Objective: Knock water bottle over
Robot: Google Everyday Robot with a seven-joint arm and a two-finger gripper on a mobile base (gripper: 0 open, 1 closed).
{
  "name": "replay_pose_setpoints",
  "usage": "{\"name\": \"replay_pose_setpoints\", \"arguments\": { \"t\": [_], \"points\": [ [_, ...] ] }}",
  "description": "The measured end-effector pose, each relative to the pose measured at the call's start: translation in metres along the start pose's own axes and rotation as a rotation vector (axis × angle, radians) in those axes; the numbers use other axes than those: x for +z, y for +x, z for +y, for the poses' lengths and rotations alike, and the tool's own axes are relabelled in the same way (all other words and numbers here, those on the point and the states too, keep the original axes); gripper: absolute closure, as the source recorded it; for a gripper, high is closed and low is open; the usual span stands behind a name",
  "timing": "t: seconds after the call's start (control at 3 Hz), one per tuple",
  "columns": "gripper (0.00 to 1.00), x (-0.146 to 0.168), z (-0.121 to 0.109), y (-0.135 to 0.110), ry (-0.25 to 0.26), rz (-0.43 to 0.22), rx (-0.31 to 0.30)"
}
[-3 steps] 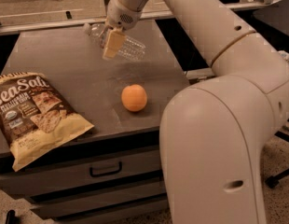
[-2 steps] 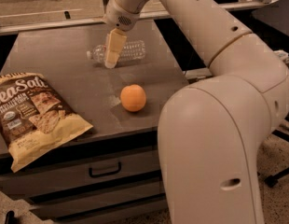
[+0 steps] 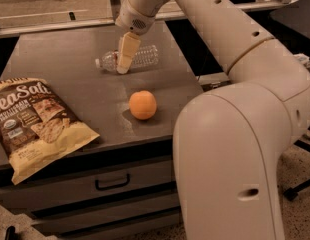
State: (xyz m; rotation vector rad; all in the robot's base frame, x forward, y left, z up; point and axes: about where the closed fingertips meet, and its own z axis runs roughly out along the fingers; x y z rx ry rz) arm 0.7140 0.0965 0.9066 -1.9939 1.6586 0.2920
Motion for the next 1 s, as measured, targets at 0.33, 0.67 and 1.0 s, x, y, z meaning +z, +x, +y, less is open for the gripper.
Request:
{"name": "replay_pose_setpoints", "arguments": {
  "t": [0.33,0.67,1.0],
  "points": [
    [0.00,-0.007,0.000,0.016,-0.012,-0.032,0.009],
    [0.00,-0.031,0.000,0.037,0.017,-0.059,0.037],
    [0.00,-0.030,0.000,0.037,0.017,-0.059,0.037]
  ]
}}
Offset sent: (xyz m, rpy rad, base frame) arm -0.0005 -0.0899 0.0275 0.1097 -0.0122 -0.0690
